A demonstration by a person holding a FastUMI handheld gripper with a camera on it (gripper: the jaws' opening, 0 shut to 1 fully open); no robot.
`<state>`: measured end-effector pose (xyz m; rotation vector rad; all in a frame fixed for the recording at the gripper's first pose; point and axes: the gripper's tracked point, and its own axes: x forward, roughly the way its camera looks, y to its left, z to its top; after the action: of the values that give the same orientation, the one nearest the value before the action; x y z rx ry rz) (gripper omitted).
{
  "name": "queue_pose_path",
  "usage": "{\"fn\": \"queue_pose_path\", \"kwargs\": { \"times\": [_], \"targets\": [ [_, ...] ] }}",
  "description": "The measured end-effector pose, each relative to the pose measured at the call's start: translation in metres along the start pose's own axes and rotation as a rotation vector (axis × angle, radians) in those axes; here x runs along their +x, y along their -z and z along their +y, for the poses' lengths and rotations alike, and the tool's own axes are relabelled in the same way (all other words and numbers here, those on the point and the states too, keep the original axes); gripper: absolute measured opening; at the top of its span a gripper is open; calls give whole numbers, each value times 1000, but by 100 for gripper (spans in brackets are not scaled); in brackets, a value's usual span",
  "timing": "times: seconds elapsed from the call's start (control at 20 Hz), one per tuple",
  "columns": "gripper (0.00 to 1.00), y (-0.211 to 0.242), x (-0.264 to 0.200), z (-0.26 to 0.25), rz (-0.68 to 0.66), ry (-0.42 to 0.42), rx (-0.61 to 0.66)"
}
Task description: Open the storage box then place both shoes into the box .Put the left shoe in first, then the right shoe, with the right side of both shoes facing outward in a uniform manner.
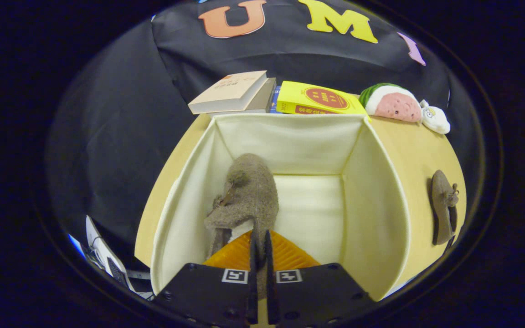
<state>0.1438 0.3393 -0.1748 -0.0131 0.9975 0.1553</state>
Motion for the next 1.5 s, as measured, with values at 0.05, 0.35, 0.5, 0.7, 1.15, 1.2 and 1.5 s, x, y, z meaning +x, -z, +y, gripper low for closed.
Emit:
{"fn": "queue_pose_path", "kwargs": {
  "times": [0.05, 0.35, 0.5, 0.7, 1.15, 1.2, 1.5],
  "targets": [
    [15, -2, -3, 0, -7, -1, -10],
    [67, -24, -57, -23, -119, -48, -54],
    [93, -36, -92, -55, -184, -44, -43],
    [96, -43, -132, -119, -234, 5, -31],
    [96, -27, -142, -294, -195, 112, 56],
    [96, -23, -139, -314, -186, 123, 63],
    [96, 2, -118, -400, -118, 148, 112]
  ]
}}
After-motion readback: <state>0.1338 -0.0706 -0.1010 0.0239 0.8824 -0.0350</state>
